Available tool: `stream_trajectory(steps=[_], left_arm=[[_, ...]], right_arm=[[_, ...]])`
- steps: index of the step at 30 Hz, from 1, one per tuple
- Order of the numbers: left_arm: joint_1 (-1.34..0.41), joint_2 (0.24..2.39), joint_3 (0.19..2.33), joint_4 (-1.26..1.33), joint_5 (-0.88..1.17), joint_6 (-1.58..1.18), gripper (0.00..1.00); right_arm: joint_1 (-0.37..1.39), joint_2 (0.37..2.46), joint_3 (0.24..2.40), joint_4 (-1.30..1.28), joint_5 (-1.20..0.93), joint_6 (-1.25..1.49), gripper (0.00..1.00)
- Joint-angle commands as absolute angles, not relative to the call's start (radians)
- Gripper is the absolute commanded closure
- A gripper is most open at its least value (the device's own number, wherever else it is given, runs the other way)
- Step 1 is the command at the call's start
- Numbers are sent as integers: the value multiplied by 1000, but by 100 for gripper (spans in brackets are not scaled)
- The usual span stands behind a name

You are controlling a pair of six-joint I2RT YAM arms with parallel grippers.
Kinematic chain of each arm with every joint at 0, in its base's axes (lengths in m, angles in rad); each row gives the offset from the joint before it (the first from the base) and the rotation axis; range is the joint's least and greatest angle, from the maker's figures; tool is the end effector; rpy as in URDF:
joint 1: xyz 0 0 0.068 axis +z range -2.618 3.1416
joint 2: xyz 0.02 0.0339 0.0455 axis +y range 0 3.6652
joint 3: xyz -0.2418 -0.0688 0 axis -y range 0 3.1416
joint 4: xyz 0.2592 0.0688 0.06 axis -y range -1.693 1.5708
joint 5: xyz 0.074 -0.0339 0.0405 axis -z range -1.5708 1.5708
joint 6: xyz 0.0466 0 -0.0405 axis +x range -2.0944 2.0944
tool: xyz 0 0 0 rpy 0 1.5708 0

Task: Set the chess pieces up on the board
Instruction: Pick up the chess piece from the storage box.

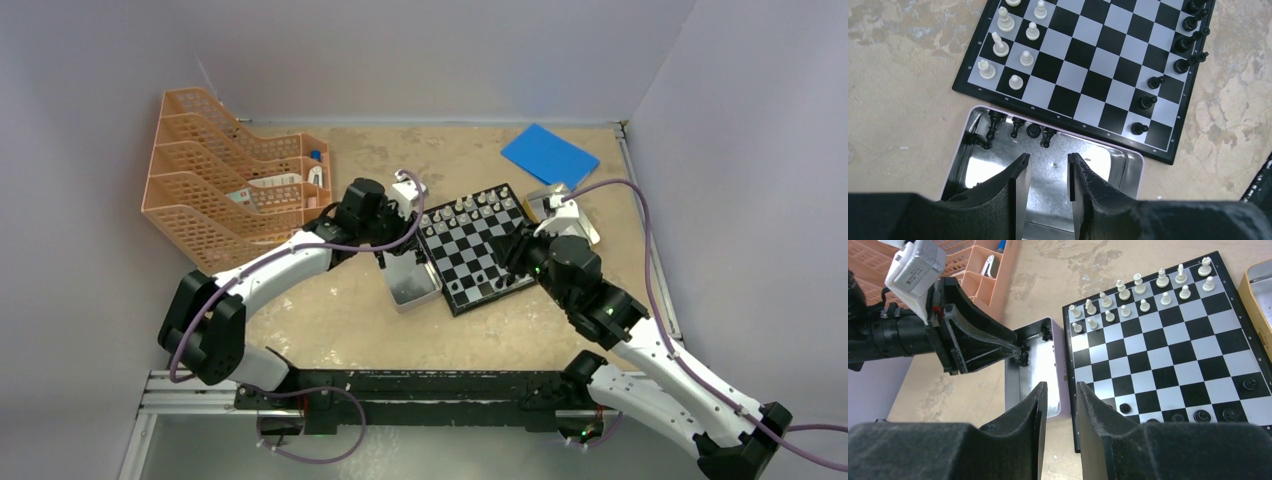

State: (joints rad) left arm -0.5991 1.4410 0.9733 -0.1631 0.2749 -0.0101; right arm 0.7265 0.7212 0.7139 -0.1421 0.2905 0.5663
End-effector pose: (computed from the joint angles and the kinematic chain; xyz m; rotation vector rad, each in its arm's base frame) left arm 0.2762 -0.2039 0.2199 0.8020 2.1009 -0.6377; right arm 0.1699 0.1331 0.3136 0.0797 1.7640 0.7037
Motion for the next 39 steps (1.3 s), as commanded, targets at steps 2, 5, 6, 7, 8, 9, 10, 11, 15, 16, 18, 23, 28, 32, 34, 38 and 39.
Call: stream_trajectory(steps=[2,5,6,7,8,9,10,11,15,16,18,23,28,32,34,38,39], left_arm=[[-588,1490,985,-56,339,45,70],[-589,1510,957,-23,362,40,69],[-588,1517,946,-16,367,49,68],[-589,1530,934,-15,369,69,68],[-589,1541,926,-15,367,87,68],[-589,1553,919,19,360,107,68],[-589,1566,918,28,352,121,68],[-589,1577,920,29,351,134,68],[-589,1597,917,43,369,197,68],[-588,1597,913,56,368,208,68],[-587,1602,899,81,379,227,68],[-587,1636,876,133,354,246,69],[-587,1667,887,146,351,277,71],[-587,1690,904,146,345,296,72],[-587,1702,910,145,347,307,72],[-587,1725,915,153,332,315,74],[-587,1728,912,163,333,315,75]], right_arm=[[732,706,719,-101,263,548,69],[732,706,720,-100,255,550,69],[732,706,720,-99,252,550,69],[732,706,721,-100,249,549,69],[732,707,723,-99,247,550,69],[732,705,723,-99,244,549,69],[732,703,723,-98,240,549,69],[732,701,722,-94,236,549,69],[732,698,719,-84,220,549,69],[732,698,720,-86,219,548,69],[732,696,720,-89,222,548,69],[732,691,716,-77,222,537,68],[732,690,729,-90,225,530,68],[732,684,730,-92,227,529,68],[732,683,730,-92,228,528,68],[732,685,732,-100,230,527,68],[732,688,729,-99,230,528,67]])
